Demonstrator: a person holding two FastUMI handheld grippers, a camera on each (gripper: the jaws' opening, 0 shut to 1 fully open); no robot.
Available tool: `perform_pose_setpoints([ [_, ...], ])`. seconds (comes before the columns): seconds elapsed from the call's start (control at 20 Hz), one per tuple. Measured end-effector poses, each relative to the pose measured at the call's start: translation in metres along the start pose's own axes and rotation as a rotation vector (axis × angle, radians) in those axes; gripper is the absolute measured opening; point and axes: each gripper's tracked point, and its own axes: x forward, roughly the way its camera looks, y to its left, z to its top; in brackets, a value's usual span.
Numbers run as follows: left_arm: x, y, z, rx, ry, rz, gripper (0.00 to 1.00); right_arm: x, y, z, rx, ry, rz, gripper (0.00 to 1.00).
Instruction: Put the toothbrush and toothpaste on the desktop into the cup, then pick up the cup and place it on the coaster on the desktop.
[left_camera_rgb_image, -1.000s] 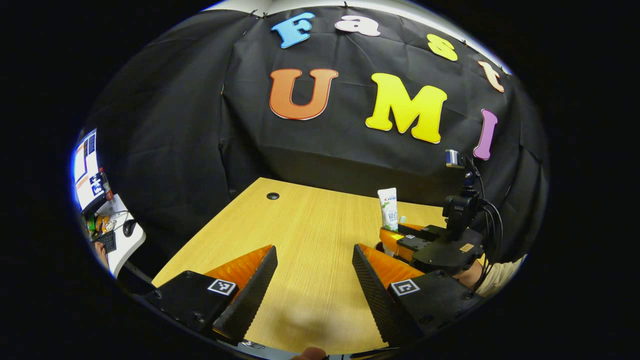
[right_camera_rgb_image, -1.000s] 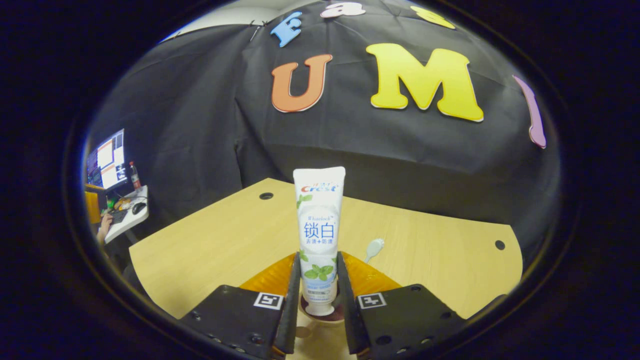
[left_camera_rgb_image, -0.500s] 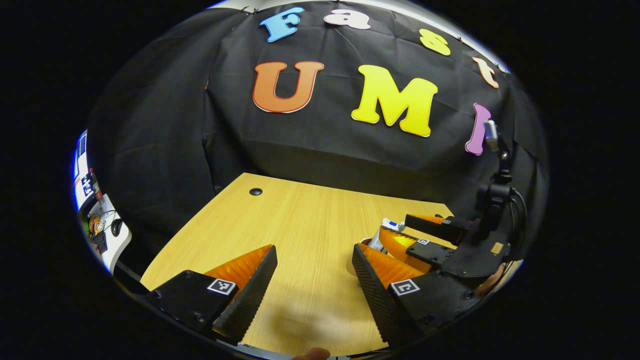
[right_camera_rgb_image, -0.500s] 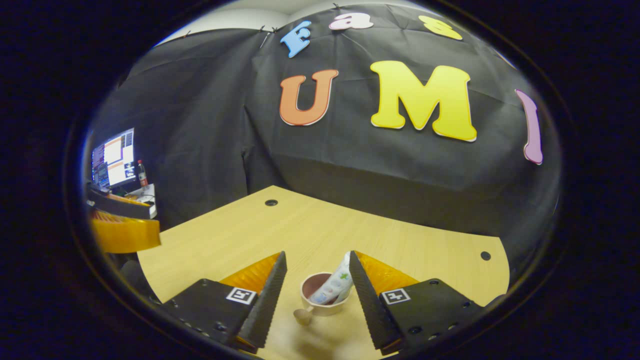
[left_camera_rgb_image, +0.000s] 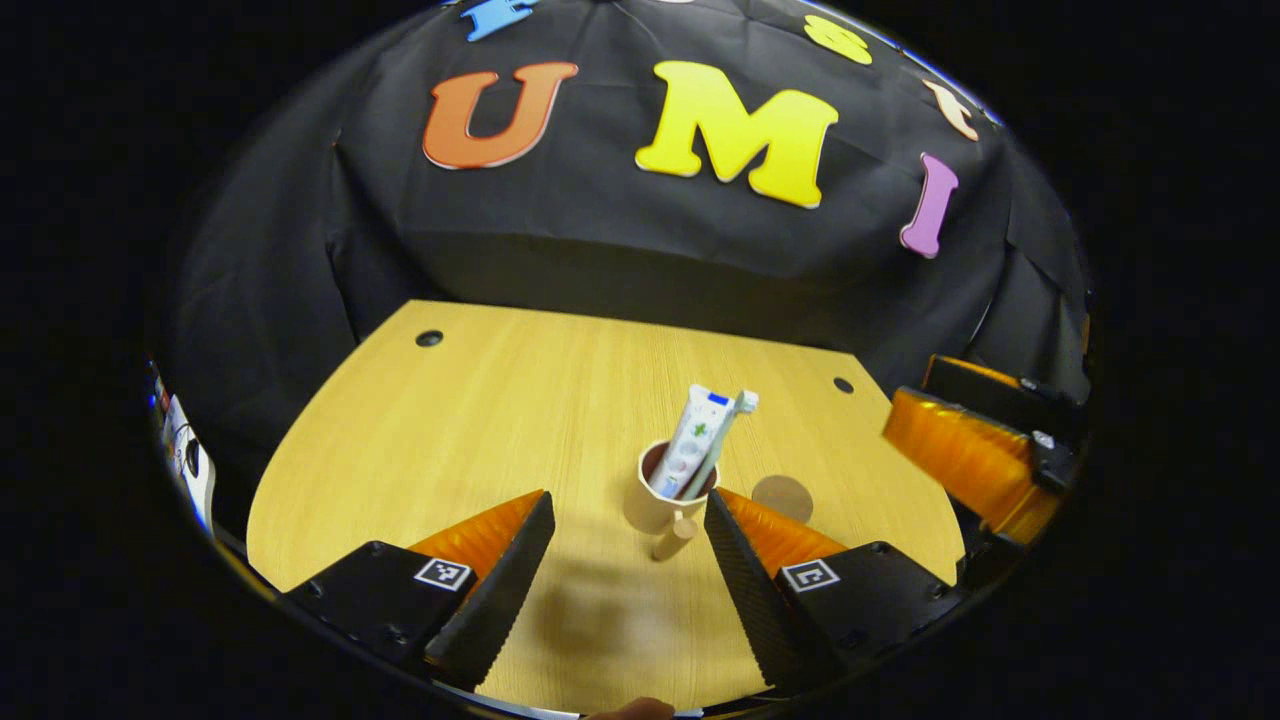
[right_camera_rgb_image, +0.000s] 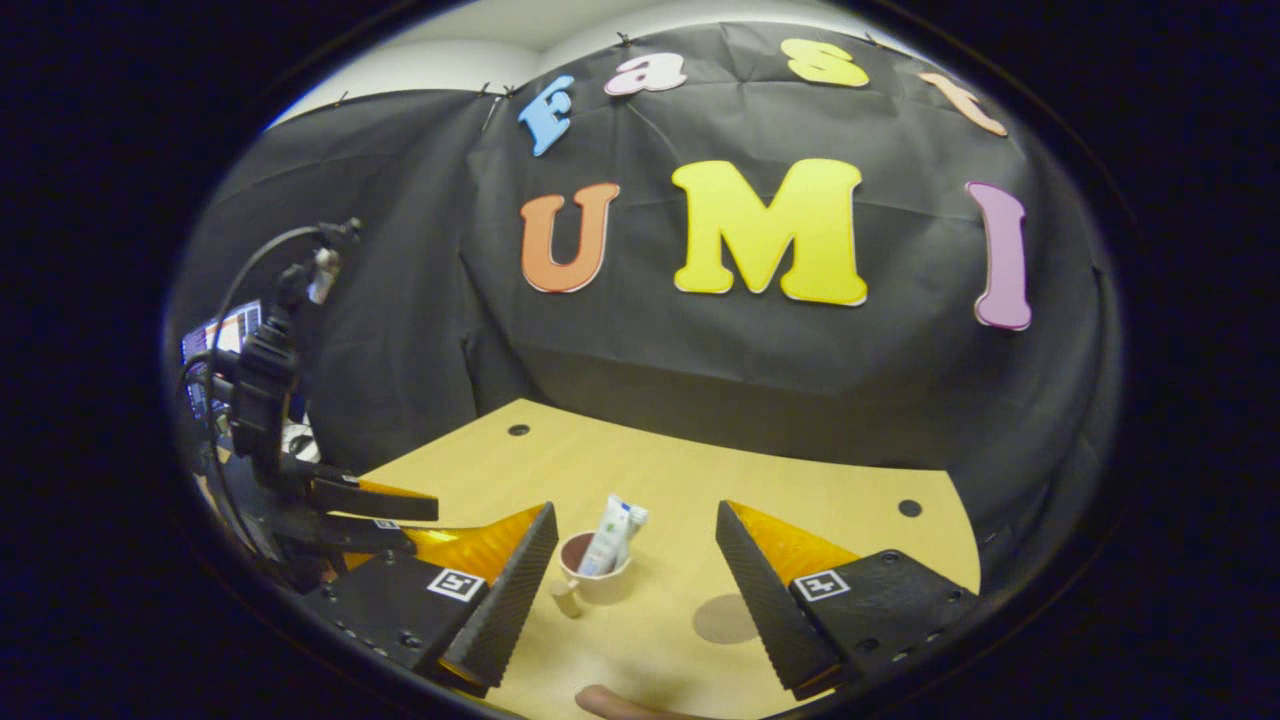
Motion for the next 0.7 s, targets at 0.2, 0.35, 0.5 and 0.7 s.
perform_pose_setpoints([
  [0.2,0.039,-0.018,-0.028,-0.030,0.187,-0.018,0.96,-0.033,-0.044,-0.030,0.038,0.053,-0.097,0.97],
  [0.35,0.065,-0.017,-0.041,-0.009,0.315,0.004,0.96,-0.062,-0.072,-0.057,0.064,0.096,-0.168,0.96],
  [0.5,0.078,-0.023,-0.046,0.002,0.397,0.002,0.96,-0.085,-0.100,-0.079,0.075,0.130,-0.233,0.96],
  [0.7,0.085,-0.030,-0.045,0.027,0.467,0.040,0.93,-0.115,-0.127,-0.102,0.104,0.172,-0.303,0.98],
])
